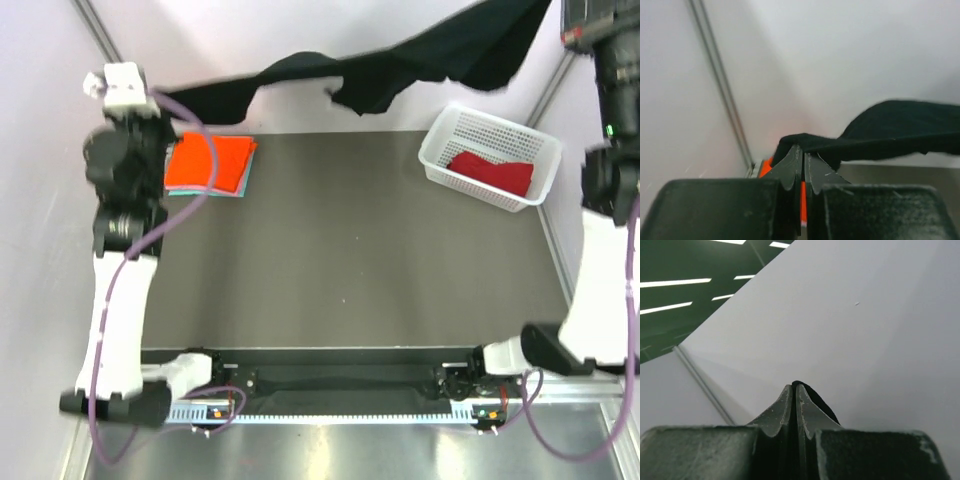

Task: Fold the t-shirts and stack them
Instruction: Flatten the tshirt out

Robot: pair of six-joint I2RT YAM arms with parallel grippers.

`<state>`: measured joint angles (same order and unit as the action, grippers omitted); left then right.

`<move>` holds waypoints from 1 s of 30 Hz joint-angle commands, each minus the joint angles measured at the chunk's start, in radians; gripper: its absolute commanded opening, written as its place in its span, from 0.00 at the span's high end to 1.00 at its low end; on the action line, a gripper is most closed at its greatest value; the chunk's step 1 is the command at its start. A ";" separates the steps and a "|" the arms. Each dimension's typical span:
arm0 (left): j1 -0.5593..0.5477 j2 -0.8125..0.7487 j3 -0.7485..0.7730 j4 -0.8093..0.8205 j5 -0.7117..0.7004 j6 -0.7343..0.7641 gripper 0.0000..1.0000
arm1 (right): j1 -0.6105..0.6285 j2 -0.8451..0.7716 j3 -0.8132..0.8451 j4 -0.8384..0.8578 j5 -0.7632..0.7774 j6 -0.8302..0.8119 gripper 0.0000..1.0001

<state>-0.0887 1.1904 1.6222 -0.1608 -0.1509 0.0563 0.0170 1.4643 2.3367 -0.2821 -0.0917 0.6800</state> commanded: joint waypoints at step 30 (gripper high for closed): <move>-0.002 -0.202 -1.098 0.037 -0.656 -0.338 1.00 | 0.081 -0.756 -1.577 -0.617 -0.048 -0.086 1.00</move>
<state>-0.0944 0.9882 0.5266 -0.1024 -0.7429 -0.1604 0.0776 0.7033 0.7147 -0.8257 -0.2203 0.6373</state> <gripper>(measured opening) 0.019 0.009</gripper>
